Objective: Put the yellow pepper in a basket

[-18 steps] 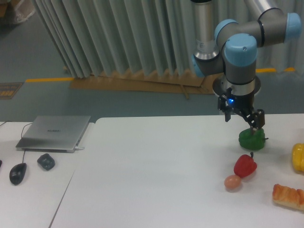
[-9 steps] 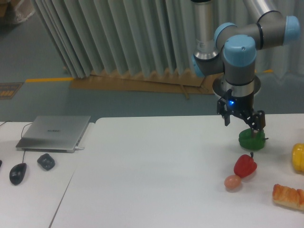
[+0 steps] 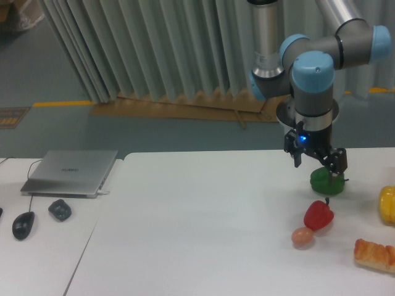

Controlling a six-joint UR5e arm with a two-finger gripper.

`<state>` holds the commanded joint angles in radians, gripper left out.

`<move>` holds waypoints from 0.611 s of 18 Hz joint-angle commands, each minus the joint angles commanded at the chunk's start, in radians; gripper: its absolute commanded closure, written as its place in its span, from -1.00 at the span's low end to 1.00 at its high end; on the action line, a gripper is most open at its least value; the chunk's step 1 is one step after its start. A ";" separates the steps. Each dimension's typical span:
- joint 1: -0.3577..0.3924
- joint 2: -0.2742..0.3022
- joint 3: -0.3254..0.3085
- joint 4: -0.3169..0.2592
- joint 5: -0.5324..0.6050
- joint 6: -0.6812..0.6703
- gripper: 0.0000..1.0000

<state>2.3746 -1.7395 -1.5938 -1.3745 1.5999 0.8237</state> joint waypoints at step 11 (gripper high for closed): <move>-0.003 -0.003 -0.005 0.000 0.046 0.038 -1.00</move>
<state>2.3716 -1.7426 -1.5984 -1.3745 1.6457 0.8617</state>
